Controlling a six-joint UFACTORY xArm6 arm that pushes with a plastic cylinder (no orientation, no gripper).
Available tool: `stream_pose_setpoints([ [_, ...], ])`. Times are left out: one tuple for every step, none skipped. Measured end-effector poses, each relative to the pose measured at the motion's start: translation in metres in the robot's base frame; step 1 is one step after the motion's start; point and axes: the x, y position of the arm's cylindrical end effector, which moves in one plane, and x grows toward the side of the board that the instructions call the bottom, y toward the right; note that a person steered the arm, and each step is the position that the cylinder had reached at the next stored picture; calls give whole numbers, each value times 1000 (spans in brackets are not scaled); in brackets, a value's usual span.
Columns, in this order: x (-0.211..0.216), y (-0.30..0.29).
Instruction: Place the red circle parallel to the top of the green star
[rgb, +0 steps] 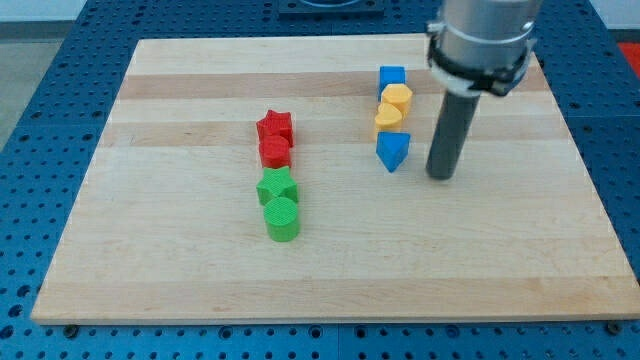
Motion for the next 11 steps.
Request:
stream_pose_setpoints([
  [49, -43],
  [58, -51],
  [61, -55],
  [61, -75],
  [39, -119],
  [3, -157],
  [-31, -183],
  [-52, -190],
  [-79, -190],
  [-84, -192],
  [-85, -191],
])
